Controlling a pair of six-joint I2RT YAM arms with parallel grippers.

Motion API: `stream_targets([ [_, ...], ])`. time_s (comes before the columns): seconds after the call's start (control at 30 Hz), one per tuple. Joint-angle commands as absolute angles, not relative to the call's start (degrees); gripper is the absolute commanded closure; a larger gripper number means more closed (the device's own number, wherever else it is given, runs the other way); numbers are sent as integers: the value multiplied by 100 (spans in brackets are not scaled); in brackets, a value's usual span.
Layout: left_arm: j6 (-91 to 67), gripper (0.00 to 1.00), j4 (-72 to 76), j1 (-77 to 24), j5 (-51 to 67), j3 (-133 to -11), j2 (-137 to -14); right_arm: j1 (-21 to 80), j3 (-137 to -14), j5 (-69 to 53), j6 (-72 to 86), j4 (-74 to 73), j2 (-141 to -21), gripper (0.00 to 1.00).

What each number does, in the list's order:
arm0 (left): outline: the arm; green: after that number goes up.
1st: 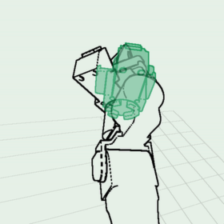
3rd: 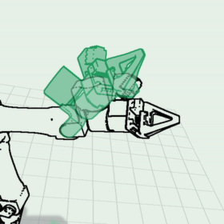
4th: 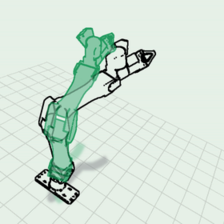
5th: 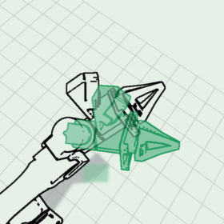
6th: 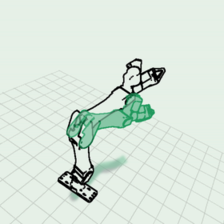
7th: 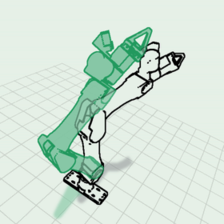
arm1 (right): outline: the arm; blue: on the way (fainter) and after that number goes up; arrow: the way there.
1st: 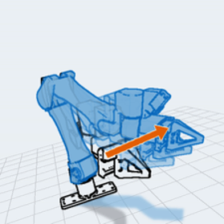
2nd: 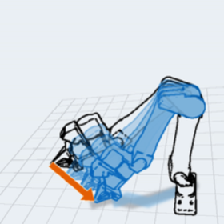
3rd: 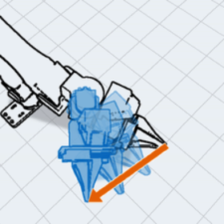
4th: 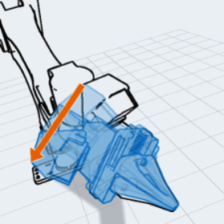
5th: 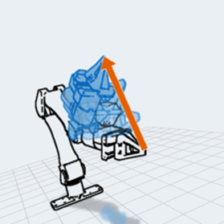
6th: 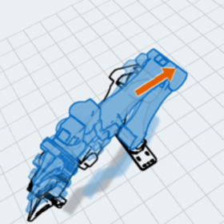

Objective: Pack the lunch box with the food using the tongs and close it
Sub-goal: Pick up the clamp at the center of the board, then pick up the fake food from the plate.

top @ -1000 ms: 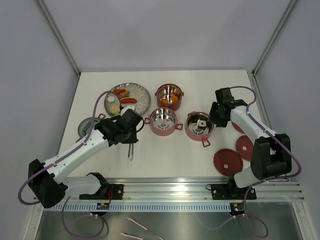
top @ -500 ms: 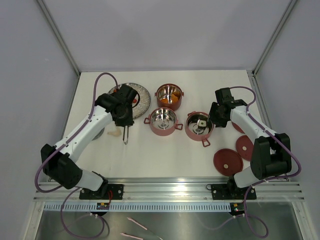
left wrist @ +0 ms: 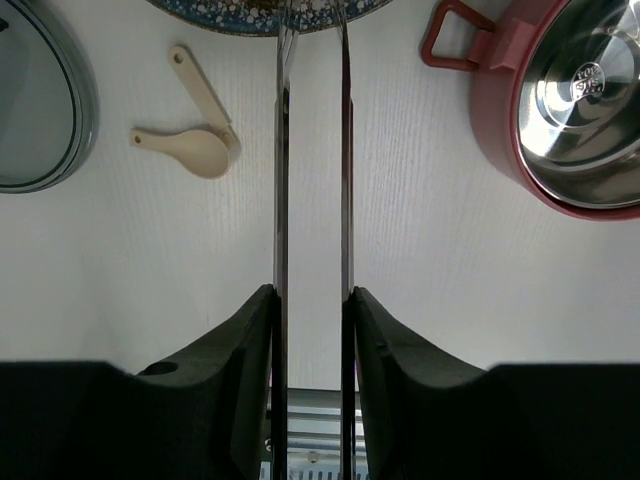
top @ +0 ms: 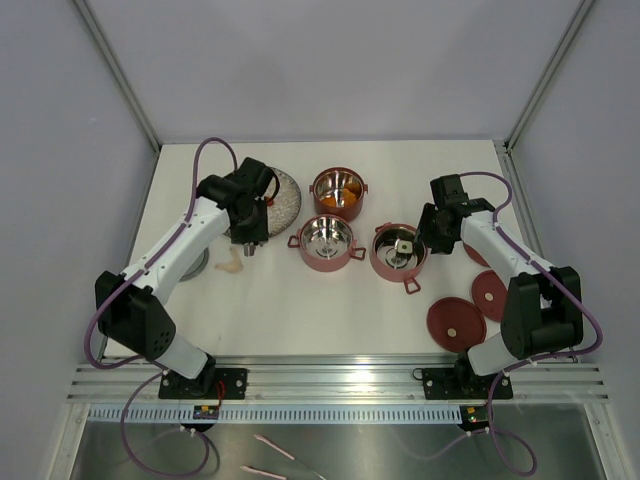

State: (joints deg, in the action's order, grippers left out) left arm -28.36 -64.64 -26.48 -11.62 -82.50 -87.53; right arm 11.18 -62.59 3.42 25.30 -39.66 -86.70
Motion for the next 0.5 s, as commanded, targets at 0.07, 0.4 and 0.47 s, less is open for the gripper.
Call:
stream_targets([
  [0.07,-2725,66,-6223,-2575,-1125,-8508,-8658,1090,-6390,281,2461,-3858,-8648,47],
  [0.4,-2786,69,-5968,-2549,-1564,-8736,-8403,1090,-6390,316,2461,-3885,-8640,47],
  [0.47,-2742,66,-5941,-2531,-1748,-8815,-8402,1090,-6398,316,2461,-3893,-8648,47],
])
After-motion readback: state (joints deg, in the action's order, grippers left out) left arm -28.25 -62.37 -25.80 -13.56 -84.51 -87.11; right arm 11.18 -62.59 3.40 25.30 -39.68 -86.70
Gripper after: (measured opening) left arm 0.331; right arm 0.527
